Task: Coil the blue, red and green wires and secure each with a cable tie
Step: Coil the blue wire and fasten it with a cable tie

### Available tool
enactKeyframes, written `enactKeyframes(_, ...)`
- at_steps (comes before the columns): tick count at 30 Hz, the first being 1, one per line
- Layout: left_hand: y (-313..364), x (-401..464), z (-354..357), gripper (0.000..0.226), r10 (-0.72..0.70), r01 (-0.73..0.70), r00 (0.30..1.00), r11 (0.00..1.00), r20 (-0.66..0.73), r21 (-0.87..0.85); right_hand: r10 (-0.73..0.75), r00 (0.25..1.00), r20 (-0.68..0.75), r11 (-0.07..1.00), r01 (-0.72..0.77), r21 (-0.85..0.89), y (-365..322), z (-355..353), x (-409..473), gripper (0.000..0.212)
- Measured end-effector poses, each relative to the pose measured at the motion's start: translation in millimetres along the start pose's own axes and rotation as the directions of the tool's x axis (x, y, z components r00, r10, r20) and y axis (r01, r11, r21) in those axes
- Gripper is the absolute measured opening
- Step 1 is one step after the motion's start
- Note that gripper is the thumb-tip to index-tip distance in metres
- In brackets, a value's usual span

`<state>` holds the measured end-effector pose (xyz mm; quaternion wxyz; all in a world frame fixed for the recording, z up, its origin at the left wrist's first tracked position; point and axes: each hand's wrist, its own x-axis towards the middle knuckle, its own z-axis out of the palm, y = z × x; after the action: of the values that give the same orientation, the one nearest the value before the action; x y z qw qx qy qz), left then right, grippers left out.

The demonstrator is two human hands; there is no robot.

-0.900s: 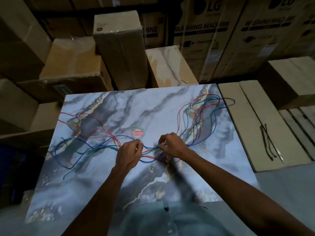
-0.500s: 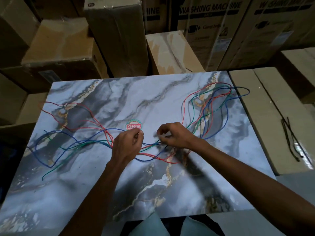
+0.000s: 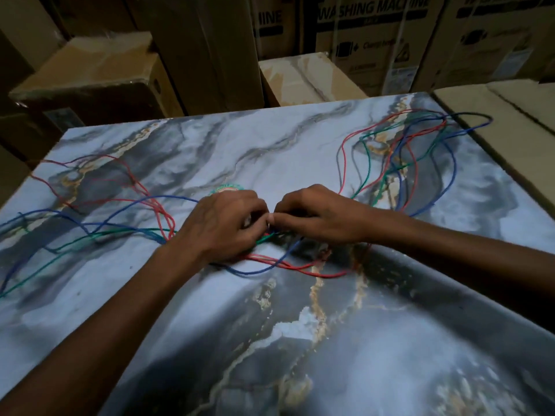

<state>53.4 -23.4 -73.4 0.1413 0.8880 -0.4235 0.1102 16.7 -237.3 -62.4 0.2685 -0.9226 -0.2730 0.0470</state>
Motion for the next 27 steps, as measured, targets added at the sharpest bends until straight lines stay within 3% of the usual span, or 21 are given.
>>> enactKeyframes(5, -2, -6, 3, 0.045, -0.043, 0.038, 0.997, 0.995, -0.06, -0.088, -0.049, 0.992, -0.115, 0.999, 0.047, -0.023, -5, 10, -18, 0.058)
enactKeyframes(8, 7, -12, -4, 0.044, -0.124, 0.116, 0.992, 0.972, -0.027, -0.205, -0.037, 0.991, -0.13, 0.999, 0.034, -0.028, -15, 10, -35, 0.045)
enactKeyframes(13, 28, -31, -11, 0.021, -0.145, 0.144, 0.989, 0.954, 0.014, -0.265, -0.078, 0.97, -0.232, 0.982, 0.034, -0.188, -20, 24, -53, 0.033)
enactKeyframes(21, 48, -48, -22, 0.021, -0.259, 0.224, 0.964, 0.908, -0.054, -0.355, -0.097, 0.887, -0.452, 0.992, 0.05, -0.115, -40, 20, -68, 0.017)
enactKeyframes(25, 55, -45, -32, 0.017, -0.257, 0.193, 0.956, 0.912, -0.138, -0.362, -0.097, 0.839, -0.536, 0.995, 0.1, -0.024, -52, 11, -74, 0.018)
enactKeyframes(27, 54, -42, -38, 0.028, -0.227, 0.162, 0.959, 0.93, -0.168, -0.331, -0.105, 0.786, -0.61, 0.992, 0.13, -0.003, -59, 5, -77, 0.017)
